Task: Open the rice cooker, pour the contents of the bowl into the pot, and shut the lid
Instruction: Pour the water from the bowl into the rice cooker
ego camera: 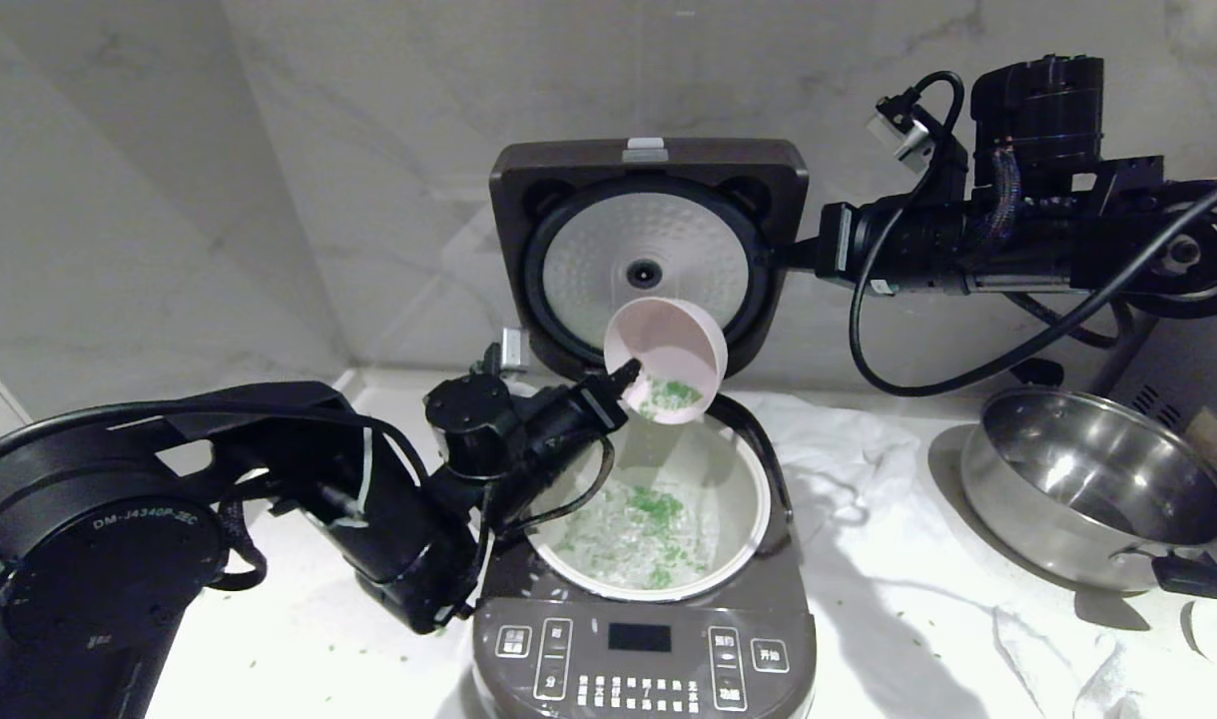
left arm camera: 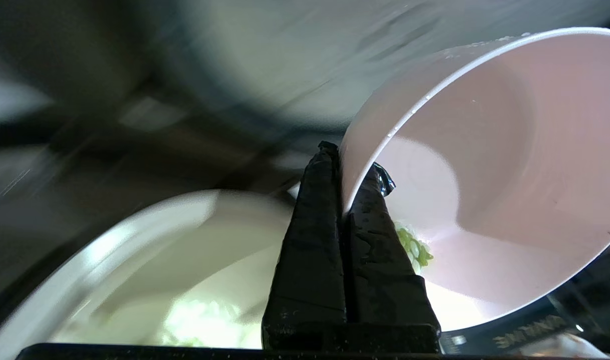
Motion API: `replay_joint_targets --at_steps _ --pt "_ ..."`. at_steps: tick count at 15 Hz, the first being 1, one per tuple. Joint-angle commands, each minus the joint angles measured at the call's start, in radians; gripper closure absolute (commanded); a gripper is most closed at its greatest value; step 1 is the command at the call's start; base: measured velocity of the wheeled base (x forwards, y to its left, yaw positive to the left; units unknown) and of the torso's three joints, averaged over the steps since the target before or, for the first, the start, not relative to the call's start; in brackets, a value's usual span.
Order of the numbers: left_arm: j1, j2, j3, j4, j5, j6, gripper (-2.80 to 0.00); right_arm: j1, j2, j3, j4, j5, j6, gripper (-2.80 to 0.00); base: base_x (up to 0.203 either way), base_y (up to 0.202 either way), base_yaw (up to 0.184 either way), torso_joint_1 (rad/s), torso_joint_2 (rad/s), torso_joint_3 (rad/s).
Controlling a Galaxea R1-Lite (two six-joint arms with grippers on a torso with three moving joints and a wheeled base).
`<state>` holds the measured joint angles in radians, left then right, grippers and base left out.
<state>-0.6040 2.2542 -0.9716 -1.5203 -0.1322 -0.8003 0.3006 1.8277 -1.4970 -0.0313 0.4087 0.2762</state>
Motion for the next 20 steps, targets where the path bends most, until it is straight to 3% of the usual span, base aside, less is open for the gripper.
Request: replay_joint_targets --at_steps 1,2,4,7,11,14,16,20 --pt "0.006 -0.082 -0.022 0.073 -0.032 0.049 0.00 0.001 0.001 0.000 -0.001 0.002 0.001 0.00 0.000 0.000 0.000 0.000 0.00 0.000" --pt "0.008 -0.119 -0.043 0.160 -0.041 0.101 0.00 0.000 0.001 0.001 -0.001 0.002 0.001 0.00 0.000 0.000 0.000 0.000 0.00 0.000" --pt "0.025 -0.188 -0.091 0.313 -0.064 0.139 0.00 0.000 0.000 0.000 -0.001 0.002 0.001 0.00 0.000 0.000 0.000 0.000 0.00 0.000" --pt "0.067 -0.290 -0.133 0.687 -0.163 0.181 0.00 0.002 -0.002 0.005 -0.001 0.002 0.000 0.00 0.000 0.000 0.000 0.000 0.00 0.000" --pt "0.133 -0.387 -0.157 1.121 -0.194 0.397 0.00 0.003 -0.001 0.014 -0.001 0.002 0.000 0.00 0.000 0.000 0.000 0.000 0.00 0.000" --pt "0.205 -0.455 -0.202 1.376 -0.175 0.488 0.00 0.008 -0.001 0.015 -0.001 0.002 0.000 0.00 0.000 0.000 0.000 0.000 0.00 0.000" --pt "0.240 -0.480 -0.226 1.491 -0.103 0.534 0.00 0.005 0.001 0.017 -0.001 0.001 0.000 0.00 0.000 0.000 0.000 0.000 0.00 0.000" --pt "0.245 -0.504 -0.226 1.532 -0.007 0.559 0.00 0.008 -0.001 0.031 -0.001 0.001 -0.002 0.00 0.000 0.000 0.000 0.000 0.00 0.000"
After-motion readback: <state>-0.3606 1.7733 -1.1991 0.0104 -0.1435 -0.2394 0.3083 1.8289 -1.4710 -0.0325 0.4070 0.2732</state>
